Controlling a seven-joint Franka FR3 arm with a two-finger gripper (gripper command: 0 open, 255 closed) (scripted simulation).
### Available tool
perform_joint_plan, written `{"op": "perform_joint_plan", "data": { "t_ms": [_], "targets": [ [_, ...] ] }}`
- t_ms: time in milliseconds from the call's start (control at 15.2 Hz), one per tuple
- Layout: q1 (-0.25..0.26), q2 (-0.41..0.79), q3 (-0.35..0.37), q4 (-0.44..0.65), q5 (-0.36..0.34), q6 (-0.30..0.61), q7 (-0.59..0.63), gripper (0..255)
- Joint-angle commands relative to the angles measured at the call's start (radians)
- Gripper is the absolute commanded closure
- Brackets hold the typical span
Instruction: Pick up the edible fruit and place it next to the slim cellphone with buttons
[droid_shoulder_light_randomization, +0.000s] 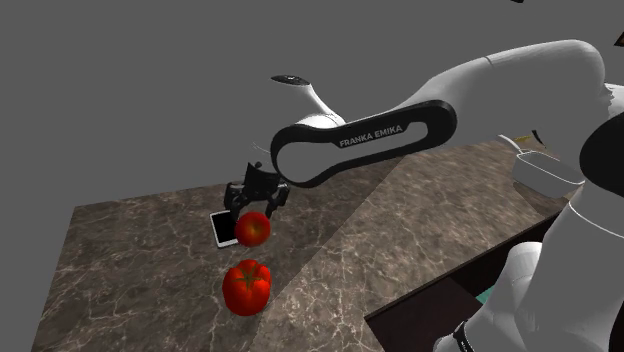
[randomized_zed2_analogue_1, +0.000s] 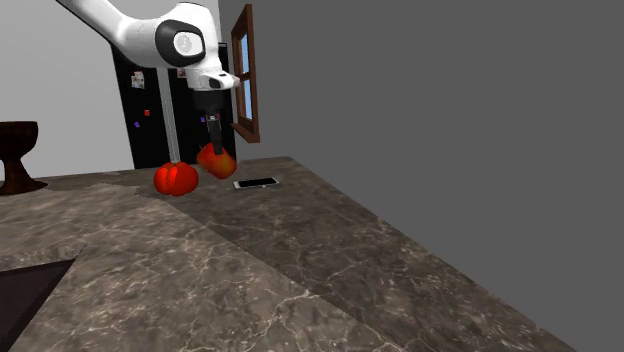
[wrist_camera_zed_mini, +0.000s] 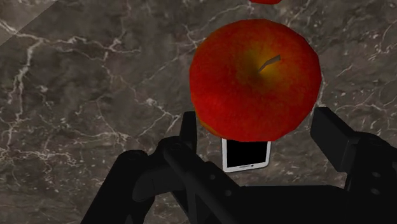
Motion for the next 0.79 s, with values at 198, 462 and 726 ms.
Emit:
{"op": "perform_joint_plan", "data": {
  "t_ms": [198,462,726],
  "targets": [
    [0.001,0.026,-0.001,-0.039,-0.003,0.066,-0.002,255],
    [0.002,0.042,-0.001,-0.055,-0.005,0.096,-0.002,255],
    [0.002,0.042,-0.001,-0.055,-0.005,0.096,-0.002,255]
  ]
}}
